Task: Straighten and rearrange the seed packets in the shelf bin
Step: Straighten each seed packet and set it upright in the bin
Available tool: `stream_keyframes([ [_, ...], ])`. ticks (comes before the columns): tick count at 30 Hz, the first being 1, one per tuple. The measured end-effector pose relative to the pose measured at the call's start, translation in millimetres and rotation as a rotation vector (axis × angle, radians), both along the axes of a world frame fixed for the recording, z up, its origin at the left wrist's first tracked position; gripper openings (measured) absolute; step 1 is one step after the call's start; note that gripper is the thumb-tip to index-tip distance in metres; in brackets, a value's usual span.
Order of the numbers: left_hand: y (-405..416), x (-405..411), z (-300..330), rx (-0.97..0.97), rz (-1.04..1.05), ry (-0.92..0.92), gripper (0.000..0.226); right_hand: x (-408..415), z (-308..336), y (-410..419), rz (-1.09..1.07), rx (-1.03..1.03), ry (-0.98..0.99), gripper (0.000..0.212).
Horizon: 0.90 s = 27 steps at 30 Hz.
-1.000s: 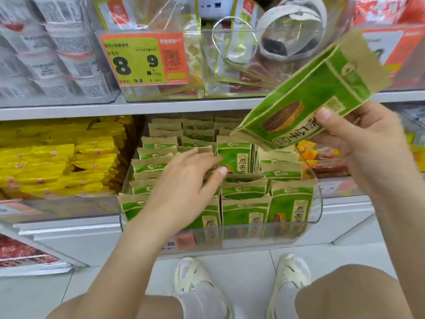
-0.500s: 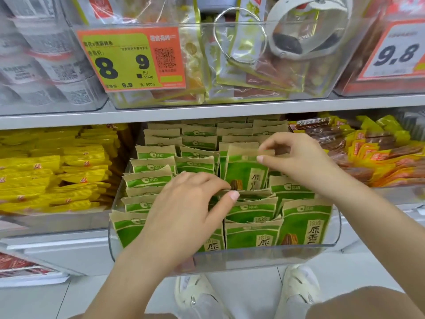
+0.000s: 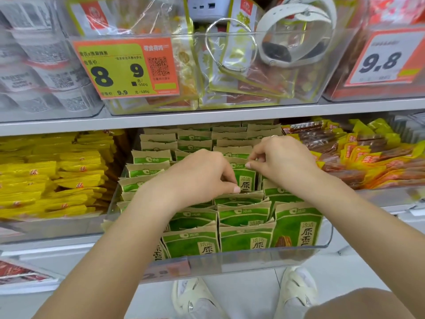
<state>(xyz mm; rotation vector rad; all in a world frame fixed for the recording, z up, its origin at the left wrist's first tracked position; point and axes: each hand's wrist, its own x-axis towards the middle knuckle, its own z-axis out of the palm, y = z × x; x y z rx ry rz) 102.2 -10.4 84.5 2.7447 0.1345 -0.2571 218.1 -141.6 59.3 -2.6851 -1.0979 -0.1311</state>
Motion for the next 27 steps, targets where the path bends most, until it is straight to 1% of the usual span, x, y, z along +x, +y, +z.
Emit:
stream_keyframes([
  [2,3,4,4,-0.002,-0.025,0.061,0.026,3,3,-5,-0.021,0.071,0.095,0.011],
  [4,5,8,5,0.017,-0.037,0.091,0.026,5,4,-14,-0.021,0.148,0.213,0.015],
  [7,1,14,1,0.021,-0.019,0.06,0.02,5,1,-23,-0.012,0.226,0.314,0.014],
  [11,-3,12,-4,0.004,0.091,-0.133,0.019,1,3,-29,0.007,0.302,0.286,0.005],
  [12,-2,9,-3,0.0,0.113,-0.177,0.019,-1,4,-29,0.016,0.295,0.294,0.012],
  [14,0,3,-1,0.013,0.135,-0.247,0.019,-4,5,-28,0.027,0.246,0.346,0.035],
  [16,1,-2,2,0.038,0.153,-0.317,0.018,-2,6,-25,-0.006,0.264,0.471,0.047],
  [18,2,-9,6,0.036,0.182,-0.422,0.018,0,7,-21,-0.042,0.333,0.569,0.049],
  [21,4,-20,16,-0.009,0.223,-0.618,0.016,-2,9,-19,-0.043,0.323,0.555,0.049],
  [23,4,-27,22,-0.056,0.241,-0.749,0.015,-5,10,-24,-0.014,0.352,0.536,0.052],
  [25,2,-34,30,-0.077,0.246,-0.858,0.014,-12,14,-31,0.031,0.457,0.591,0.058],
  [27,-1,-41,39,-0.085,0.232,-0.949,0.013,-23,21,-38,0.123,0.505,0.635,0.061],
])
